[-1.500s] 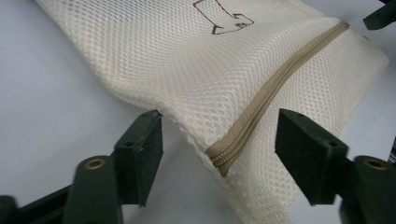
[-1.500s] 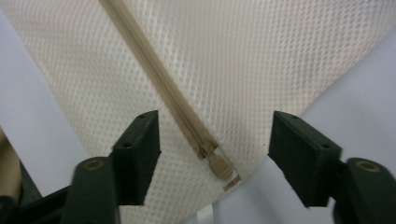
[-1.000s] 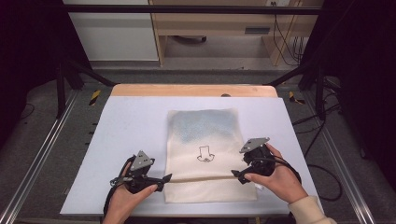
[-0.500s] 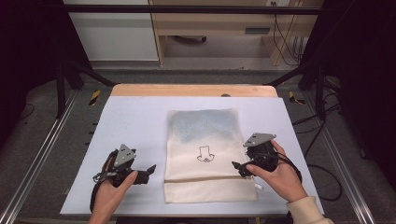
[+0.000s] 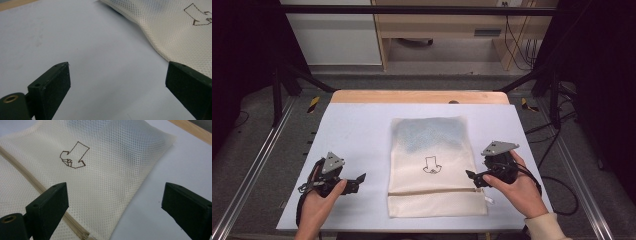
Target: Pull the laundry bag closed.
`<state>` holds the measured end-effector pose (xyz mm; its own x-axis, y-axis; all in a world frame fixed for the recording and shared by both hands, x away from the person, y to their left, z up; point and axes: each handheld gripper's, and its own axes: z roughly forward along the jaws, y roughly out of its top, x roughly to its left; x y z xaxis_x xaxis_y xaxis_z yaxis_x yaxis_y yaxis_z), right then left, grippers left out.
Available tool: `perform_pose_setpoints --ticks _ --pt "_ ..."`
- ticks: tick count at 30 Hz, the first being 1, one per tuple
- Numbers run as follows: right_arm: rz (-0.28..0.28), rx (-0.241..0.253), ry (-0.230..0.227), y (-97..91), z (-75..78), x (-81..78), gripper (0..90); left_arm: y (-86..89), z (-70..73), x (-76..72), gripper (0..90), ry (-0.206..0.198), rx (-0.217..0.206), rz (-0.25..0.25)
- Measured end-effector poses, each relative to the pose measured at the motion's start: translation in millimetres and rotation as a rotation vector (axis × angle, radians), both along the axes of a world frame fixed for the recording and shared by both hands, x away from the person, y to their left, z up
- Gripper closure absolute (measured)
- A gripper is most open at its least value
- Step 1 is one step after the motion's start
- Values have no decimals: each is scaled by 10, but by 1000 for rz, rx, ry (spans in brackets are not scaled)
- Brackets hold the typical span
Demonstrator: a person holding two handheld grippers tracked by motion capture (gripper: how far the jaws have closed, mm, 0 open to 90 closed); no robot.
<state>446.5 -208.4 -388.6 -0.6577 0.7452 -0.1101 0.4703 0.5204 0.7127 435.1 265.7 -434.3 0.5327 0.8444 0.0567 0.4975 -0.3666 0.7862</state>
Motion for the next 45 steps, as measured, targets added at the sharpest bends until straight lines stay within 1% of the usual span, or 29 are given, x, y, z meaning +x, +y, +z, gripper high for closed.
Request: perform_pose_setpoints --ticks 1,4,6,7,8,9,11,15,18,19,20,21,22,24,25,26,29,30,31,32,33,34,35,38,39,40,41,44,45 --pt "-16 6 -4 -36 8 -6 77 36 -3 9 59 -1 1 12" --pt "-28 12 -9 -77 13 -11 76 72 1 16 59 -4 5 20" --pt "-47 17 -13 -117 13 -19 76 109 1 24 60 -5 4 31" --pt "-65 17 -11 -161 5 -22 79 150 -2 35 60 -6 5 43" --pt "-65 17 -11 -161 5 -22 79 150 -2 35 60 -6 5 43" --pt "-90 24 -2 -200 -12 -25 79 183 -4 44 61 -4 3 53" --pt "-95 20 -2 -227 -20 -21 79 200 -3 50 61 -1 3 56" --pt "-134 30 4 -344 -68 -28 76 260 -14 70 61 2 6 69" --pt "-142 28 9 -387 -89 -37 77 287 -16 77 63 3 8 73" --pt "-157 25 14 -432 -113 -51 79 321 -18 81 63 11 -6 81" --pt "-157 25 14 -432 -113 -51 79 321 -18 81 63 11 -6 81" --pt "-168 21 17 -484 -139 -64 80 336 -18 81 63 10 -3 86" --pt "-168 21 17 -484 -139 -64 80 350 -17 81 63 9 -2 90" --pt "-189 28 28 -548 -182 -90 80 376 -17 83 63 10 -2 95" --pt "-195 29 28 -580 -205 -99 80 405 -19 87 63 10 8 103" --pt "-201 31 31 -597 -217 -107 80 405 -19 87 63 10 8 103" --pt "-222 40 35 -672 -269 -130 80 461 -31 100 63 20 10 114" --pt "-222 40 35 -672 -269 -130 80 461 -31 100 63 20 10 114" --pt "-238 45 45 -711 -302 -140 80 484 -39 109 63 29 18 114" --pt "-238 45 45 -711 -302 -140 80 484 -39 109 63 29 18 114" --pt "-250 49 55 -741 -333 -145 80 505 -51 114 63 36 26 120" --pt "-250 49 55 -741 -333 -145 80 505 -51 114 63 36 26 120" --pt "-265 56 64 -761 -366 -153 80 524 -55 119 63 37 36 126" --pt "-279 56 67 -782 -397 -157 86 542 -58 123 63 38 39 130" --pt "-305 57 62 -805 -423 -162 89 554 -63 127 63 39 39 131" --pt "-305 57 62 -805 -423 -162 89 566 -66 131 63 46 41 129" --pt "-318 71 72 -831 -450 -161 89 580 -74 136 63 60 44 132" --pt "-328 68 72 -854 -481 -157 88 594 -85 143 63 67 55 134" --pt "-338 76 75 -860 -493 -158 87 598 -91 146 63 72 57 133"
